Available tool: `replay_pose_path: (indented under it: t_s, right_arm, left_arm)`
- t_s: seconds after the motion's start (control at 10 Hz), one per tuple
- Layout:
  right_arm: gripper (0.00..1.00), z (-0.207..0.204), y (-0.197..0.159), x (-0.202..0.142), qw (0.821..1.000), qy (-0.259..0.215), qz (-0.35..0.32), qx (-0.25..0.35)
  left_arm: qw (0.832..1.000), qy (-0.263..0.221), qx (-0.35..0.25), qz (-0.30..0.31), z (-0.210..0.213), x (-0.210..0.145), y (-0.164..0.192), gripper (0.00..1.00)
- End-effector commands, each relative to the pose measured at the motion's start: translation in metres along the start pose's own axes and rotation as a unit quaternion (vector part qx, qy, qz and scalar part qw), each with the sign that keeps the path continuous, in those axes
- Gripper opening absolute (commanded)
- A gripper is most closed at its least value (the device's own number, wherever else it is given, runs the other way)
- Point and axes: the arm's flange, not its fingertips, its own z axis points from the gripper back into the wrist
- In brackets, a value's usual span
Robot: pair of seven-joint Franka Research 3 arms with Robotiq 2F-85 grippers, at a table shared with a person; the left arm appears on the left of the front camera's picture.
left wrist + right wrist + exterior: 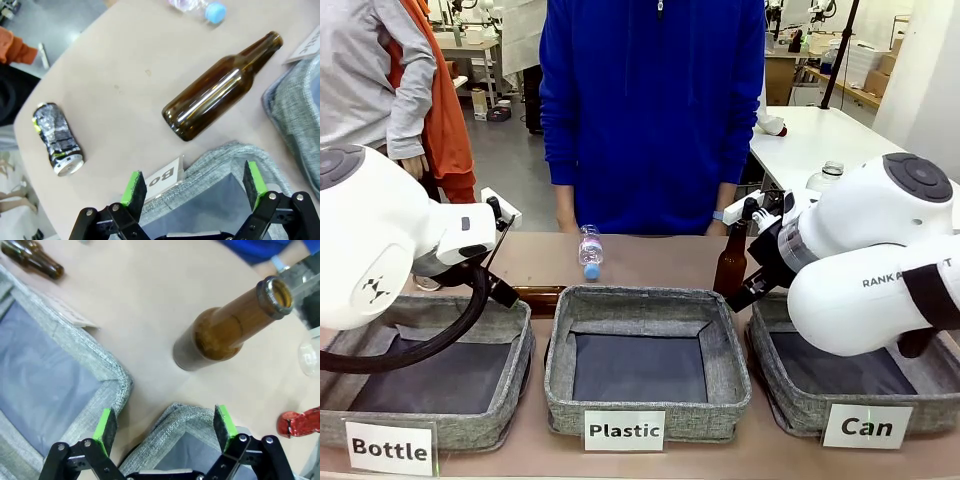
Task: Sort the can waste into the basket.
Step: Pick up the can waste from the table and place it in the right Fabric basket.
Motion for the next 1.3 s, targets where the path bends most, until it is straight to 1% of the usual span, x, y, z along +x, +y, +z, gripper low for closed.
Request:
replay_pose_path:
  t_s: [0.0,0.1,0.2,0.3,0.4,0.5,0.6,0.7,0.8,0.9,1.0,1.1,1.2]
  right_arm:
    - [1.00,0.076,-0.018,-0.002,0.998,-0.008,-0.031,0.062]
    - [1.00,0.120,-0.023,-0.010,0.993,-0.013,-0.059,0.098]
    - [1.00,0.156,-0.031,-0.023,0.984,-0.007,-0.121,0.130]
    - [1.00,0.183,-0.045,-0.043,0.971,-0.006,-0.153,0.182]
    - [1.00,0.207,-0.061,-0.070,0.953,-0.037,-0.174,0.244]
    - [1.00,0.221,-0.082,-0.097,0.934,-0.070,-0.212,0.277]
    - [1.00,0.232,-0.106,-0.133,0.913,-0.110,-0.245,0.307]
    - [1.00,0.240,-0.127,-0.163,0.890,-0.140,-0.288,0.324]
    - [1.00,0.242,-0.153,-0.196,0.869,-0.171,-0.330,0.325]
    - [1.00,0.241,-0.177,-0.225,0.843,-0.193,-0.369,0.340]
    - [1.00,0.233,-0.200,-0.251,0.815,-0.209,-0.407,0.356]
    - [1.00,0.219,-0.220,-0.270,0.795,-0.220,-0.443,0.351]
    - [1.00,0.200,-0.233,-0.285,0.763,-0.221,-0.484,0.366]
  left_arm:
    - [0.997,-0.053,-0.064,0.009,0.080,0.002,-0.001,1.00]
    - [0.992,-0.045,-0.101,0.059,0.131,-0.001,0.001,1.00]
    - [0.987,-0.042,-0.125,0.096,0.170,-0.005,-0.005,1.00]
    - [0.978,-0.069,-0.174,0.094,0.197,-0.028,0.003,1.00]
    - [0.963,-0.103,-0.216,0.128,0.227,-0.053,0.026,1.00]
    - [0.947,-0.121,-0.254,0.154,0.235,-0.073,0.046,1.00]
    - [0.920,-0.161,-0.287,0.214,0.246,-0.103,0.088,1.00]
    - [0.894,-0.197,-0.292,0.275,0.257,-0.142,0.117,1.00]
    - [0.868,-0.230,-0.297,0.324,0.251,-0.174,0.141,1.00]
    - [0.844,-0.252,-0.297,0.370,0.247,-0.208,0.157,1.00]
    - [0.813,-0.276,-0.313,0.406,0.233,-0.227,0.164,1.00]
    - [0.796,-0.297,-0.326,0.415,0.217,-0.236,0.169,1.00]
    - [0.785,-0.295,-0.333,0.431,0.206,-0.233,0.169,1.00]
